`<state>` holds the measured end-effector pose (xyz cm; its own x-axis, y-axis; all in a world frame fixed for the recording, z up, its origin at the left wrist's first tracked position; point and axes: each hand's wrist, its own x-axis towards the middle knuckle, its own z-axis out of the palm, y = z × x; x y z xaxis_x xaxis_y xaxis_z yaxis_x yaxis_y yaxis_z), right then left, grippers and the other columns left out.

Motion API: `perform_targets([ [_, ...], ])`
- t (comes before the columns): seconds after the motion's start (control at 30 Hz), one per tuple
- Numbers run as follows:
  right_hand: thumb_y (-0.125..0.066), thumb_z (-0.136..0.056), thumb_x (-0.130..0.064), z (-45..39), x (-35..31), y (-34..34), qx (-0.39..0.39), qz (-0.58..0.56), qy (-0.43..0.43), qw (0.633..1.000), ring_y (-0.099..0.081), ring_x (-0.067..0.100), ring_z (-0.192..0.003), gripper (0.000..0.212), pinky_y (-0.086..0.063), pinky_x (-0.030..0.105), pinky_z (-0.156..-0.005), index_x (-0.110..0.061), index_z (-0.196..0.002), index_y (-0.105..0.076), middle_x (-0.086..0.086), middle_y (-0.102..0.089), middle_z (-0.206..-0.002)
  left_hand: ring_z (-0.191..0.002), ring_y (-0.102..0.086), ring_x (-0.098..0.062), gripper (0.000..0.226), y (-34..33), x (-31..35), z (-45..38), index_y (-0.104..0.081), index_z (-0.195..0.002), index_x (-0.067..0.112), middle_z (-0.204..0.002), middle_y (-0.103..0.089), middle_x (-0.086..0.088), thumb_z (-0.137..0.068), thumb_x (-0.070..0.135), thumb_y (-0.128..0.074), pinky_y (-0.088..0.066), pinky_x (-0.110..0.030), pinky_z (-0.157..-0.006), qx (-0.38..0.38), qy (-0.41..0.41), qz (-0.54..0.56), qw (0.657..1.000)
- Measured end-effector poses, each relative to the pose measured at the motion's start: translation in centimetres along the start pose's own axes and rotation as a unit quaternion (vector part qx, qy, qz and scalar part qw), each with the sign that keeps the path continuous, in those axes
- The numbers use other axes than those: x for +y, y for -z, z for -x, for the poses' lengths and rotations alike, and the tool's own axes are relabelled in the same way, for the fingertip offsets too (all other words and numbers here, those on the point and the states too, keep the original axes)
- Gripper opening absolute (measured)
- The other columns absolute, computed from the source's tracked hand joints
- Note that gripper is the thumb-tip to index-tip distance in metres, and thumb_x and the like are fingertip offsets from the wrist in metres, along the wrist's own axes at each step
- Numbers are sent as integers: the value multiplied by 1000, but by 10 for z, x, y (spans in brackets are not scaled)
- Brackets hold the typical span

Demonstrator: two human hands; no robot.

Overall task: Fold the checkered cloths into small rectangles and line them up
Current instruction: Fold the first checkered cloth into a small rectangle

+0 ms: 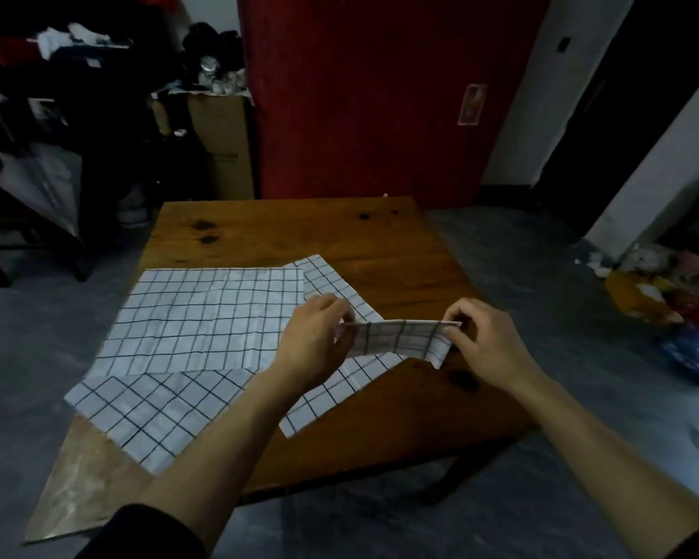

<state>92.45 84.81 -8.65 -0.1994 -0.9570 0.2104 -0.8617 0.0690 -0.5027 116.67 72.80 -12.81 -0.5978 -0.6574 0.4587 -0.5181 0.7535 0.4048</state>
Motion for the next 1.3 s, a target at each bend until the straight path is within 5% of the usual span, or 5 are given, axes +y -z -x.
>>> perform_targets([
  [0.23, -62, -92, -22, 51, 67, 37, 48, -38, -30, 998, -55, 1, -79, 6, -45, 22, -69, -26, -88, -58, -12, -57, -89, -87, -51, -12, 6, -44, 70, -19, -56, -92, 23, -96, -57, 6, -89, 23, -61, -50, -34, -74, -55, -22, -1, 998],
  [0.8, -65, -90, -17, 205, 343, 203, 177, -115, -134, 968, -58, 3, -79, 12, -45, 15, -66, -27, -87, -58, -14, -60, -85, -87, -52, -8, 5, -238, 362, -110, -58, -91, 26, -93, -56, 9, -90, 28, -62, -49, -28, -77, -172, -64, 26, 983],
  [1.3, -64, -92, -27, 101, 486, 287, 170, -54, -151, 972, -59, 10, -68, 14, -46, 22, -60, -31, -80, -57, -13, -62, -76, -80, -59, -1, 9, -359, 396, -284, -61, -88, 28, -87, -61, 11, -89, 22, -67, -51, -21, -68, -154, -21, 190, 969],
])
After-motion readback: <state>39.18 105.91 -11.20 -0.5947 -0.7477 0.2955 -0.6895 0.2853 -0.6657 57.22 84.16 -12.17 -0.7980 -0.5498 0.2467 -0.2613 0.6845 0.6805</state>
